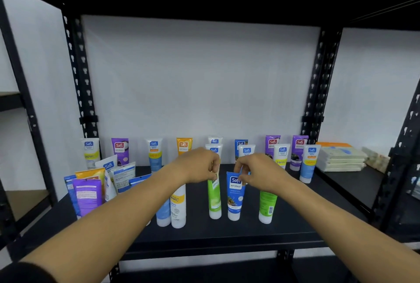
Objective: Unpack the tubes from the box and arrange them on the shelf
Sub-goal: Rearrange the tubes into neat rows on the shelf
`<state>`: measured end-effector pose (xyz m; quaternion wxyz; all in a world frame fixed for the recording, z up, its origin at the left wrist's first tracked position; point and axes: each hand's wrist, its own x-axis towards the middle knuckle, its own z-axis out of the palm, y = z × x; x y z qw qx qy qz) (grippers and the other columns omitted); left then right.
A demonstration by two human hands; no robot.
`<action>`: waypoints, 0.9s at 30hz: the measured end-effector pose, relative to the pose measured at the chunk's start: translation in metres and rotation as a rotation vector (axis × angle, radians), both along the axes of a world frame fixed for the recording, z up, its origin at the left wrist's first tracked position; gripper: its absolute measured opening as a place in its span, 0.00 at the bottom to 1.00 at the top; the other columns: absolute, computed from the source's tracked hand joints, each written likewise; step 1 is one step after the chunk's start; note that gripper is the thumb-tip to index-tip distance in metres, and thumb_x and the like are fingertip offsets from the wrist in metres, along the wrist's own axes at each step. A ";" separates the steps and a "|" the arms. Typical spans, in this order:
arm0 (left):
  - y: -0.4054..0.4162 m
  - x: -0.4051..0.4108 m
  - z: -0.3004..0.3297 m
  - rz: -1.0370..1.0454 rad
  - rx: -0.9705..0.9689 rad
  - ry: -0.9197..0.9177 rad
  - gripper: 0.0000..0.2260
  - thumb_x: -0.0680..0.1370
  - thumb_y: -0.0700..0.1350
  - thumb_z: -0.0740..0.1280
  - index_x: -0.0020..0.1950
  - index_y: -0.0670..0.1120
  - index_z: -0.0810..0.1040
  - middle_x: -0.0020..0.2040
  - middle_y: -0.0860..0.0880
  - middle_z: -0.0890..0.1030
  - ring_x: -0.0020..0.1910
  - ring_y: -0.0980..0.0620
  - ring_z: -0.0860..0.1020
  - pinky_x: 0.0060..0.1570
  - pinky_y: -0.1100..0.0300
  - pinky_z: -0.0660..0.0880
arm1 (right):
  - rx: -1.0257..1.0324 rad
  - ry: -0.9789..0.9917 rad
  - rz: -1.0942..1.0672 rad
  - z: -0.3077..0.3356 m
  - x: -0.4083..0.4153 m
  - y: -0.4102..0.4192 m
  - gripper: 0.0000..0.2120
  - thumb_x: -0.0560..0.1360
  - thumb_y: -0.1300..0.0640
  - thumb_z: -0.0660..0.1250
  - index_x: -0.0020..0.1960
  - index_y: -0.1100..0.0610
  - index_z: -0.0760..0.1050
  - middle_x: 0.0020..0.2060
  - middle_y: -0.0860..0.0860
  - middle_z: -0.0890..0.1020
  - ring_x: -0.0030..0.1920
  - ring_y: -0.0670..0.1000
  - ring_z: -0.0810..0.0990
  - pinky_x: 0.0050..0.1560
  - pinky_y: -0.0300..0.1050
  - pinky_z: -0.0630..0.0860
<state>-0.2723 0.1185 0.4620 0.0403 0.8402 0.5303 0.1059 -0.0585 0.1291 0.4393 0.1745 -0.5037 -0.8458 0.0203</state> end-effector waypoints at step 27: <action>0.019 -0.126 0.065 0.165 0.253 -0.062 0.08 0.76 0.41 0.70 0.49 0.54 0.77 0.40 0.56 0.81 0.39 0.55 0.79 0.42 0.58 0.76 | 0.023 0.296 0.026 0.049 -0.087 0.033 0.04 0.78 0.59 0.68 0.47 0.50 0.77 0.45 0.49 0.83 0.44 0.48 0.83 0.40 0.44 0.79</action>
